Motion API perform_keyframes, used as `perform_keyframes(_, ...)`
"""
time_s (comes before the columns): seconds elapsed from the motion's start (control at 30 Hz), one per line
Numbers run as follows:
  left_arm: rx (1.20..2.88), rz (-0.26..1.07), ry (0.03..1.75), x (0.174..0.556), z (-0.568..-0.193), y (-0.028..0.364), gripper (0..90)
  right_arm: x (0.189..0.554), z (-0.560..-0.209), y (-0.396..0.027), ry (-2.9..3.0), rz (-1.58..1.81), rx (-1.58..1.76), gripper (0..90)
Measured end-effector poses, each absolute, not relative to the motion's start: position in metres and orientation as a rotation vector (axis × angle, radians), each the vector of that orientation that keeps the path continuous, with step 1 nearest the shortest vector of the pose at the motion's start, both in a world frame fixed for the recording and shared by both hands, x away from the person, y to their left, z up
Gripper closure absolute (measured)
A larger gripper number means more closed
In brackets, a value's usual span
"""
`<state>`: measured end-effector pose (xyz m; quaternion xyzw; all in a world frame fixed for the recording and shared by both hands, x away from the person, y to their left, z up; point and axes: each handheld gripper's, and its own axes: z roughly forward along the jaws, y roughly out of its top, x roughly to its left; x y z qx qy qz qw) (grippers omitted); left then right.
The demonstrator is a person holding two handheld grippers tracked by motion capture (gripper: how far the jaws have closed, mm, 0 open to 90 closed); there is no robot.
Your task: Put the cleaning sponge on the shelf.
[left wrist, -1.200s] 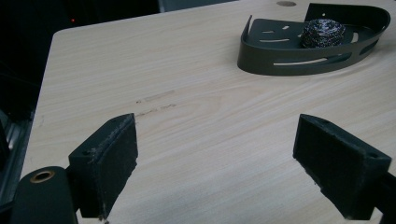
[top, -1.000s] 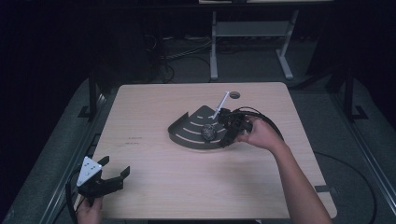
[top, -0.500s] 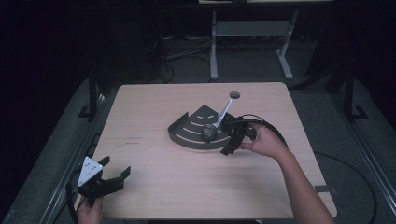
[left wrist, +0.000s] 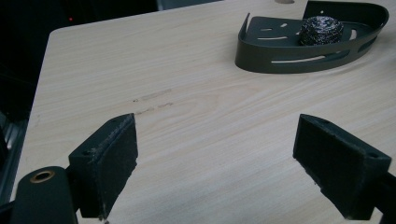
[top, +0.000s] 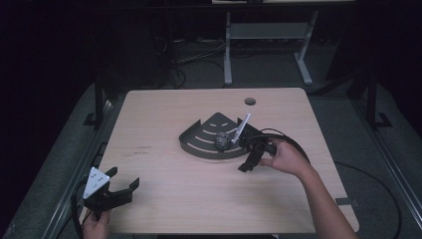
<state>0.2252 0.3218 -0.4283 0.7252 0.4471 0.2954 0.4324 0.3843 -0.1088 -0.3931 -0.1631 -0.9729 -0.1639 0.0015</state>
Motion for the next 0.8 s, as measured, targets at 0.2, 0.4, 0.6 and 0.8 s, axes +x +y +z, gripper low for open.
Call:
perform_keyframes(0.2, 1.815, 0.734, 1.111, 0.225, -0.429, 0.321, 13.3, 0.376, -0.396, -0.113, -3.052, -0.525, -0.513, 16.6)
perform_keyframes(0.4, 1.815, 0.734, 1.111, 0.225, -0.429, 0.321, 13.3, 0.369, -0.401, -0.116, -3.045, -0.524, -0.512, 16.5)
perform_keyframes(0.6, 1.814, 0.735, 1.11, 0.225, -0.429, 0.321, 13.3, 0.362, -0.406, -0.116, -3.042, -0.521, -0.501, 16.3)
perform_keyframes(0.8, 1.815, 0.733, 1.109, 0.225, -0.429, 0.321, 13.3, 0.355, -0.41, -0.119, -3.044, -0.524, -0.498, 16.3)
